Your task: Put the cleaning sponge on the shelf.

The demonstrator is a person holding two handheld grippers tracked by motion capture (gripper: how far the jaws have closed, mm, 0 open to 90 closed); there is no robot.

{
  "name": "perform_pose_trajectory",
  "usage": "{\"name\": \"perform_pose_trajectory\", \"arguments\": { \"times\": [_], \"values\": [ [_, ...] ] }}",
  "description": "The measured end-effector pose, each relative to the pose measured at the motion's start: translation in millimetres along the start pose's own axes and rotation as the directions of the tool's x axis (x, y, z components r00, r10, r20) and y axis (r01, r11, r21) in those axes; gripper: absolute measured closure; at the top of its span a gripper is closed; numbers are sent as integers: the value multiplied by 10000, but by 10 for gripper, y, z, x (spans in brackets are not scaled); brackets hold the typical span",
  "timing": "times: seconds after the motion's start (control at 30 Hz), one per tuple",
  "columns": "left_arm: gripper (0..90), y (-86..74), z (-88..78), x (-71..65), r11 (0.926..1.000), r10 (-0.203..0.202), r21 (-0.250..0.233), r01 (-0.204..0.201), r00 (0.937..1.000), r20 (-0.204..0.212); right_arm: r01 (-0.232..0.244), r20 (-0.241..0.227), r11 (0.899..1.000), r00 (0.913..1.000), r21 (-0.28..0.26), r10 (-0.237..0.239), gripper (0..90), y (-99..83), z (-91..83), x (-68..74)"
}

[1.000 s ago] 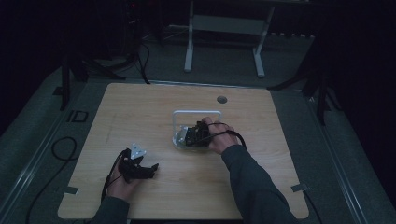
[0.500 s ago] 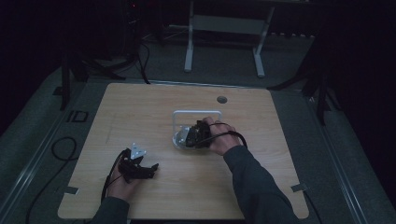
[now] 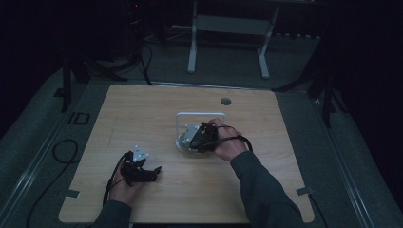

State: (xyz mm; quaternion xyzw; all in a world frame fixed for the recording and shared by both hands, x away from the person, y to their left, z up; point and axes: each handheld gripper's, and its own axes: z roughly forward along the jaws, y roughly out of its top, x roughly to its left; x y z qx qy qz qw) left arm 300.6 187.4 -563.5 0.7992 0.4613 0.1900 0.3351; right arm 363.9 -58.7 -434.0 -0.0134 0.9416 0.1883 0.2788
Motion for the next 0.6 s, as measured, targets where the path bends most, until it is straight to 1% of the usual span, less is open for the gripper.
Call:
{"name": "perform_pose_trajectory", "arguments": {
  "times": [0.1,0.13,0.27,0.43,0.53,0.57,0.6],
  "values": [
    [124,0,0,0,10000,1,0,-1,10000,0,-109,-74,9999,9999,-56,109,547,-10,-20,26],
    [124,0,-1,1,10000,5,13,-5,10000,4,-291,-114,9996,9995,-36,291,547,-22,-36,48],
    [124,0,1,0,10000,-1,-8,1,10000,-3,-713,-162,9975,9973,14,713,548,-71,-57,93],
    [124,0,1,0,10000,-1,-17,1,10000,-7,-1332,-227,9910,9908,117,1334,550,-119,-49,167],
    [124,0,1,0,10000,-2,-11,2,10000,-7,-1588,-260,9871,9869,222,1593,553,-156,-32,221],
    [124,0,0,0,10000,1,-1,-1,10000,-3,-1588,-260,9871,9869,222,1593,553,-156,-32,221],
    [124,0,0,0,10000,2,1,-2,10000,0,-1715,-237,9849,9848,244,1720,553,-177,-28,250]
  ]
}}
